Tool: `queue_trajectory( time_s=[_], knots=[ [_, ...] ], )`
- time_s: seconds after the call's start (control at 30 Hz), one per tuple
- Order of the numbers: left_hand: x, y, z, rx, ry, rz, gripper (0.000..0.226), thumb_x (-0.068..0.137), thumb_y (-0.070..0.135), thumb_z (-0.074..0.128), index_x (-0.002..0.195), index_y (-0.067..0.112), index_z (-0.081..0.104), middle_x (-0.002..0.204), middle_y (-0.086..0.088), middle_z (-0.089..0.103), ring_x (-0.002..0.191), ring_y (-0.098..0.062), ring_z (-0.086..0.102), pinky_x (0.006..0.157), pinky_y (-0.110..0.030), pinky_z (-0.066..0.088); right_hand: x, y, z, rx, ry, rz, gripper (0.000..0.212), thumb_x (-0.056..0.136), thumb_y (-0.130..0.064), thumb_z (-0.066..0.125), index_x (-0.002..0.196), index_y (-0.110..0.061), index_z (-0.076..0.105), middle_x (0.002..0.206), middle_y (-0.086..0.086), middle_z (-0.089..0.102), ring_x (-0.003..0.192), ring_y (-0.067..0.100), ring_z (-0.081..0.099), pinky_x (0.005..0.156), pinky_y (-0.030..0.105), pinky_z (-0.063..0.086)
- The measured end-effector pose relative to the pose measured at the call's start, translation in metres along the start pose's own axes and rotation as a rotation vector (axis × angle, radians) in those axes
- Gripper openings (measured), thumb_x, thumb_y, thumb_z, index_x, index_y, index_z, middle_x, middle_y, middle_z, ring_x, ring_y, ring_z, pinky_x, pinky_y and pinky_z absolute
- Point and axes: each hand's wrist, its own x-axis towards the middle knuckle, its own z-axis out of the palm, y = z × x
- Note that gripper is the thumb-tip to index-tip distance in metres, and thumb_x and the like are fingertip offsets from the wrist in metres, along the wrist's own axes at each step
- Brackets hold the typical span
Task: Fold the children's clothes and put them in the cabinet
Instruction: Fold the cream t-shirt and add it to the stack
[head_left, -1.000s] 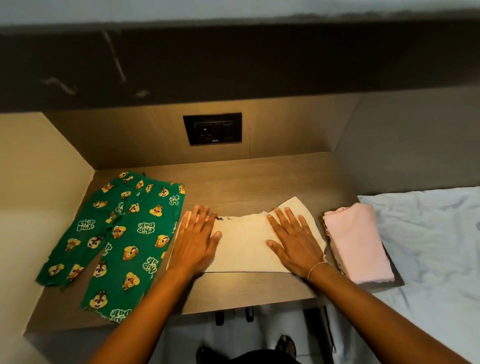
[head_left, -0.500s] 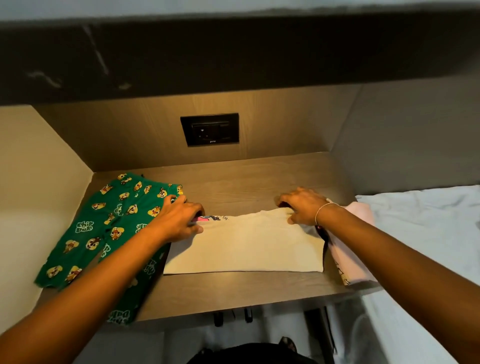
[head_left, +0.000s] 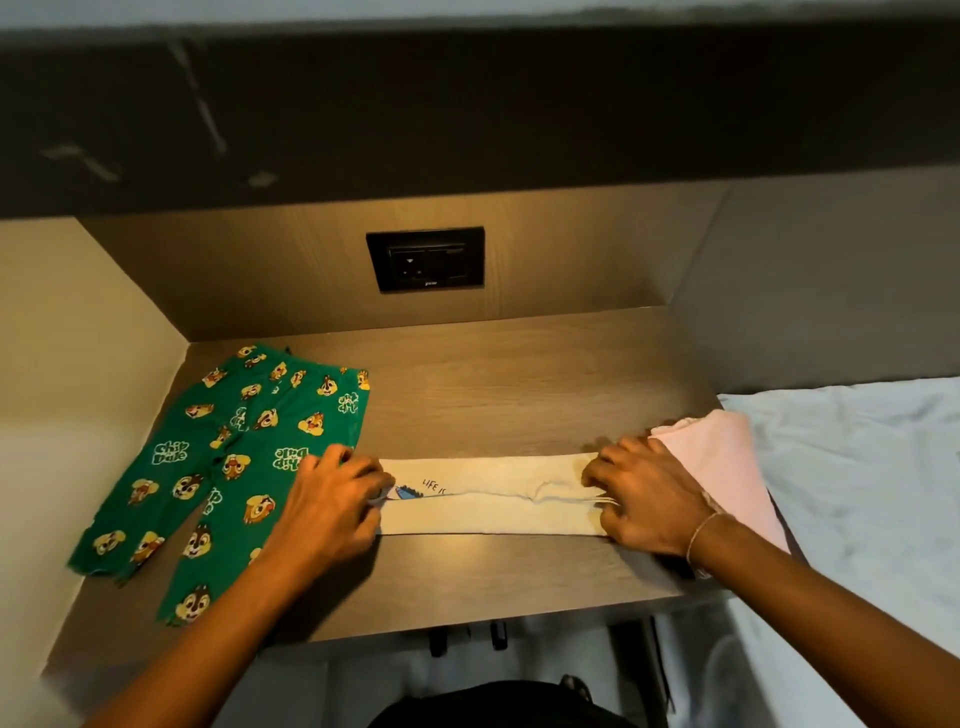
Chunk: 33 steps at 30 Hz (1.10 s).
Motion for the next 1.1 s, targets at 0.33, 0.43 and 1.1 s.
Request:
queue_trajectory(
  time_s=[0.33, 0.43, 1.1],
  knots=[
    [0.002, 0.085, 0.002, -0.092, -0.162, -0.149, 0.068, 0.085, 0.045, 0.029, 0.145, 0.015, 0.035, 0.155, -0.005, 0.032, 0.132, -0.023, 0.037, 0.100, -0.041, 0.037, -0.023, -0.006, 0.008, 0.079, 0.016, 0.119, 0.050, 0.082, -0.050, 0.038, 0.126, -0.036, 0.058, 0.129, -0.005, 0.056, 0.112, 0.016, 0.049, 0.086, 0.032, 0.036],
    [0.046, 0.070, 0.000, -0.130, -0.186, -0.053, 0.069, 0.085, 0.047, 0.024, 0.146, 0.015, 0.036, 0.159, -0.004, 0.027, 0.139, -0.024, 0.032, 0.109, -0.042, 0.031, -0.048, -0.021, 0.013, 0.115, 0.067, 0.188, 0.048, 0.076, -0.048, 0.040, 0.115, -0.035, 0.065, 0.116, -0.002, 0.063, 0.098, 0.017, 0.057, 0.072, 0.030, 0.033],
    [0.009, 0.059, 0.022, -0.347, -0.052, 0.341, 0.078, 0.081, 0.065, 0.046, 0.148, 0.028, 0.033, 0.160, 0.002, 0.025, 0.148, -0.020, 0.014, 0.119, -0.044, 0.011, -0.068, -0.105, 0.048, 0.422, 0.192, 0.096, 0.060, 0.082, -0.059, 0.056, 0.137, -0.040, 0.042, 0.141, -0.019, 0.044, 0.130, 0.007, 0.038, 0.101, 0.032, 0.038]
  ],
)
